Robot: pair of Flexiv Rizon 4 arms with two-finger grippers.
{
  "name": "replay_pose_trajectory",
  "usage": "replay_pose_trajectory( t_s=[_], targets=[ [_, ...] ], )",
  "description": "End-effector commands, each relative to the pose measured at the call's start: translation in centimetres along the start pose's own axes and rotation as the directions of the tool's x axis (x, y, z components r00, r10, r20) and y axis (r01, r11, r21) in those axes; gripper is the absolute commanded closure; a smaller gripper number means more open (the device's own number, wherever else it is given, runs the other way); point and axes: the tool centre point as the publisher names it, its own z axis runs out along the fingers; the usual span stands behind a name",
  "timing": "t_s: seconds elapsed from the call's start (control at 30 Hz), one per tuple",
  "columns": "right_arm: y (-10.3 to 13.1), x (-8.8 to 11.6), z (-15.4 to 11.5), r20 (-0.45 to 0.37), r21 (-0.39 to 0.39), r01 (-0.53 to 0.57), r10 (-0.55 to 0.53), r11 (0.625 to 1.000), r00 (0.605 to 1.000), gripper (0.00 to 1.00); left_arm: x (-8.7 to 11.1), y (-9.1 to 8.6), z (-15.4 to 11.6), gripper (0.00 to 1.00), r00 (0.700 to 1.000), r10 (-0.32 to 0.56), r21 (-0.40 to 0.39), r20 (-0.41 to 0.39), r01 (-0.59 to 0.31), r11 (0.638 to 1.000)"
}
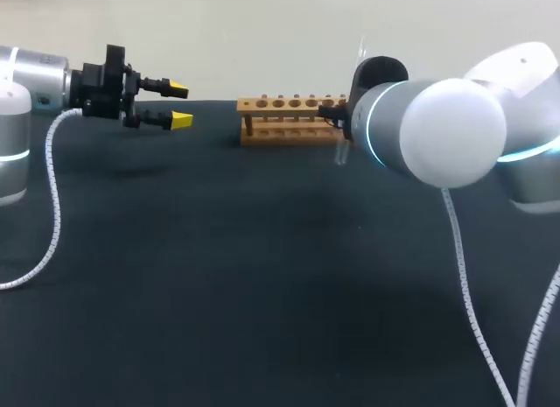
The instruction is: Grasp the test tube, adjust it, and insert it.
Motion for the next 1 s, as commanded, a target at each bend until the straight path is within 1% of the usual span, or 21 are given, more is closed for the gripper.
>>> replay_pose_trajectory(
  t_s=[0.03, 0.27, 1.0],
  targets=[
    [-0.29, 0.12, -1.01, 0.009, 0.006, -0.001, 0.001, 1.0, 1.0, 1.0, 0.11, 0.24, 0.02, 0.0, 1.0, 0.003, 0.005, 0.002, -0.003, 1.0],
    [-0.38, -0.25, -1.14, 0.035, 0.004, 0.0, 0.0, 1.0, 0.999, 1.0, 0.11, 0.24, 0.02, 0.0, 1.0, 0.003, 0.005, 0.002, -0.003, 1.0],
    [-0.38, -0.25, -1.14, 0.035, 0.004, 0.0, 0.0, 1.0, 0.999, 1.0, 0.11, 0.24, 0.02, 0.0, 1.0, 0.003, 0.005, 0.002, -0.003, 1.0]
  ],
)
